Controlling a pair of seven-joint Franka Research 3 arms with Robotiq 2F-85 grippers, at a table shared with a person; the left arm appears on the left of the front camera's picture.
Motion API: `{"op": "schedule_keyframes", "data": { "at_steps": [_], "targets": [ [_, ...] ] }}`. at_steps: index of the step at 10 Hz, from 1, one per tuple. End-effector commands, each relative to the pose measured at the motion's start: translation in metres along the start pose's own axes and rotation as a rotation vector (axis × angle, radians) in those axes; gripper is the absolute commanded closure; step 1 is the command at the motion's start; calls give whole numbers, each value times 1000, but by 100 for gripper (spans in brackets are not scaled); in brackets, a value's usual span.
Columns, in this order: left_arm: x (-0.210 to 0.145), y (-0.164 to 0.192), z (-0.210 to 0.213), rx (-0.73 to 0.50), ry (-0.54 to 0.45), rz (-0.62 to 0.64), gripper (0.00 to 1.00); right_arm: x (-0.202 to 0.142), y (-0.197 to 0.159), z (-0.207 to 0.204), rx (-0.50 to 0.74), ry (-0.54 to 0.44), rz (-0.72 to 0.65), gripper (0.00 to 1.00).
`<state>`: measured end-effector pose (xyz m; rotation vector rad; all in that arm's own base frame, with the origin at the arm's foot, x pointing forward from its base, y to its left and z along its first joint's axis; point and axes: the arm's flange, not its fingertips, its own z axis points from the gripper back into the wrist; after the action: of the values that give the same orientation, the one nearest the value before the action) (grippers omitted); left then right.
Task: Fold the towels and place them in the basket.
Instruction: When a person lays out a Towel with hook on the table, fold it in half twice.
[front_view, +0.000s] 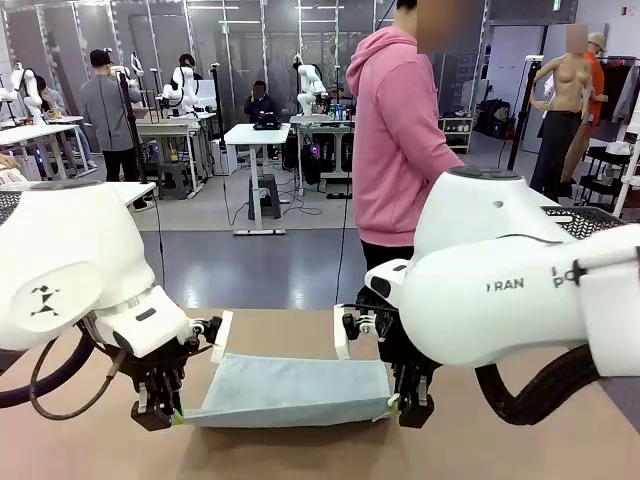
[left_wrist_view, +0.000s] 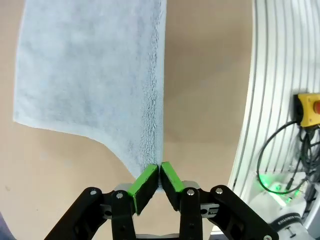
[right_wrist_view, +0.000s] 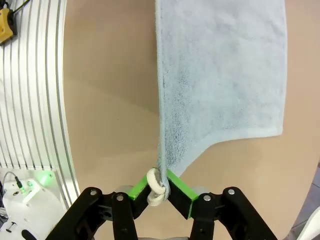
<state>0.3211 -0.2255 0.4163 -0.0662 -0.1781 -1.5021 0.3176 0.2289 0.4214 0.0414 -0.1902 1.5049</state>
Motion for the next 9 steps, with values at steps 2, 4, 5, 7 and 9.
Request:
{"op": "schedule_keyframes", "data": {
  "at_steps": [2,4,5,7,9],
  "targets": [
    [0,0,0,0,0,0,92,0,0,0,0,0,0,100],
    [0,0,0,0,0,0,92,0,0,0,0,0,0,100],
    [0,0,0,0,0,0,92,0,0,0,0,0,0,100],
    [0,0,2,0,-7,0,89,0,0,-1,4,-1,1,91],
    [17,51,11,-20,-11,-51,89,2,-36,-6,24,-20,-57,91]
  ]
}}
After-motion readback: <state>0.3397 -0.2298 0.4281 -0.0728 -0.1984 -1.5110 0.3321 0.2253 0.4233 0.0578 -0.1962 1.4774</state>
